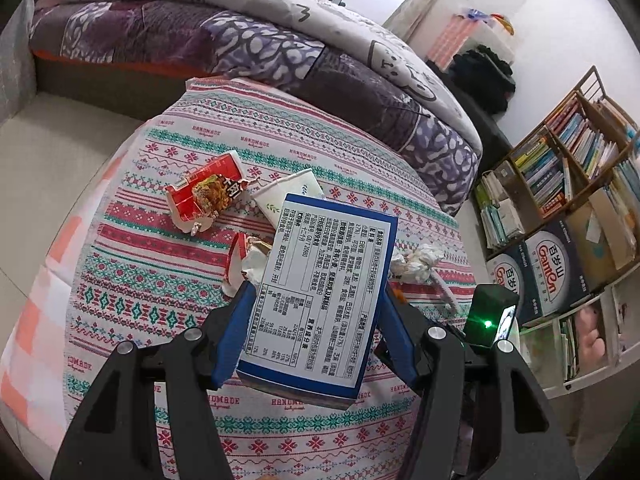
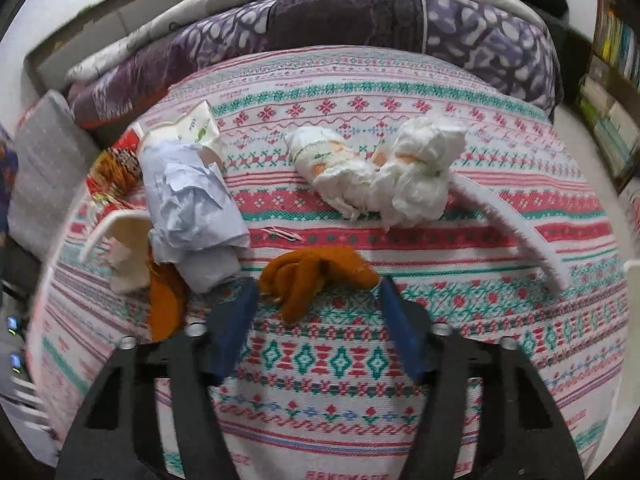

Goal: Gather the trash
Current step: 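Grasp the orange cloth with the right tool while the left tool holds the card box, then carry both items to the white bin and open both tools to drop them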

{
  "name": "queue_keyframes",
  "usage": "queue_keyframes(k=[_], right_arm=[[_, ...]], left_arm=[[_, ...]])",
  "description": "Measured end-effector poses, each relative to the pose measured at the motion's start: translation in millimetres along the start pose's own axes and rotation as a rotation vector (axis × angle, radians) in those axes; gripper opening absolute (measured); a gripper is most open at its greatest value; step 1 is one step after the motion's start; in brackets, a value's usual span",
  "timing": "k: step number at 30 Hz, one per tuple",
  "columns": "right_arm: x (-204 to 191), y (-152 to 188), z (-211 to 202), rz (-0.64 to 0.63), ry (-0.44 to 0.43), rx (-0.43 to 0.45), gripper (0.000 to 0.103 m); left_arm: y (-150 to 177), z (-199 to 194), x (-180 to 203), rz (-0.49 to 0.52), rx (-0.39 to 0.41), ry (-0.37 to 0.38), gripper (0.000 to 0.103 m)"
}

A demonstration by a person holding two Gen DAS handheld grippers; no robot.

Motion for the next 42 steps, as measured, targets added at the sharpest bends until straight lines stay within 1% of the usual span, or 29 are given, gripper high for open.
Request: queue_keyframes(k=[1,4,5,13,22,25,28,33,37,42], right_arm=[[-1,2,1,0.0,-0.007,-0.021,0.013],[0,0,-8,0.017,-0.023,0.007,0.011],[0,-2,-13,0.024,-0.028,0.017,0.008],[4,-13,-58,0.056,-0.072,0.113,0.007],[20,-13,-94,0.082,-0.083,0.155,0.006],[28,-14,-108,0.103,-0.093,0.175,0.006],[36,-16,-120,0.116,-0.096,0.196,0.006],[50,-16,-137,0.134,-0.097,0.223,0.006],[63,-13,-148,0.15,-0.09,0.239,0.006],[85,-9,-163,0.176,-0.074,0.259,0.006]], left_arm=[[1,0,1,0.004,0.0,-0.001,0.06],[2,0,4,0.015,0.004,-0.011,0.06],[1,-1,4,0.016,0.01,-0.015,0.06],[-3,-10,8,0.012,0.042,-0.021,0.06],[-3,-8,20,0.029,0.042,-0.018,0.06],[-3,-8,29,0.044,0.048,-0.019,0.06],[-2,-8,40,0.073,0.06,-0.038,0.06],[3,-3,58,0.109,0.057,-0.053,0.06],[4,-1,73,0.13,0.053,-0.051,0.06],[6,3,101,0.164,0.052,-0.039,0.06]])
Point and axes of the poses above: each gripper's, at about its wrist camera, not at the fingertips, and z roughly the way its jaws point, x to its right, y to its underside, the point moved 9 cm from there along z, roughly the way its jaws point, and after that the axes turned 5 degrees about -x, right-handed, at the moved point
